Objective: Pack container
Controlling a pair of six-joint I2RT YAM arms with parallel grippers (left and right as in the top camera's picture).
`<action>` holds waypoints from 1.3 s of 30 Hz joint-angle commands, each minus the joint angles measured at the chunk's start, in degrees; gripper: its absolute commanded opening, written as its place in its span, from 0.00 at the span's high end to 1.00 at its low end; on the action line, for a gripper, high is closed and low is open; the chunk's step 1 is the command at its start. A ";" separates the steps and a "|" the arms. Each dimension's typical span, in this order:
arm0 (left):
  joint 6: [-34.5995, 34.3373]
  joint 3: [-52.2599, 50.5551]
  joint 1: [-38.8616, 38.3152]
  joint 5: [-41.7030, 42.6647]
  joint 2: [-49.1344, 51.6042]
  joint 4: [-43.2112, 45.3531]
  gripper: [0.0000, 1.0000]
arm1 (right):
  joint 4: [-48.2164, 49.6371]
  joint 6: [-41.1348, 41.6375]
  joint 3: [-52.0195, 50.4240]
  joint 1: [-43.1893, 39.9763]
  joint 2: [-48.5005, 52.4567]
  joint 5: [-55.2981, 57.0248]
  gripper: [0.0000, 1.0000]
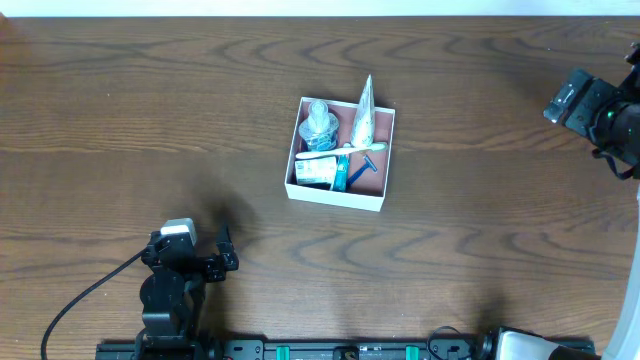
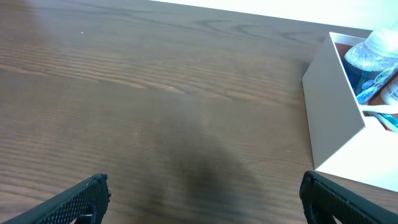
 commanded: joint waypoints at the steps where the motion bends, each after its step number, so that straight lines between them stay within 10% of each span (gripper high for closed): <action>1: -0.48 -1.09 0.28 -0.04 -0.39 0.17 0.02 | 0.79 -10.86 -0.07 -0.31 -0.66 0.28 0.01; 9: -0.46 -1.09 0.28 -0.07 -0.39 0.15 0.02 | 20.09 -19.26 -10.82 2.95 -8.90 -7.34 0.01; 22: -0.48 -1.09 0.28 -0.04 -0.39 0.17 0.02 | 39.95 -19.39 -55.98 3.67 -36.48 -7.34 0.01; 39: -0.48 -1.09 0.28 -0.07 -0.39 0.15 0.02 | 47.10 -19.02 -91.08 3.67 -70.88 -9.33 0.01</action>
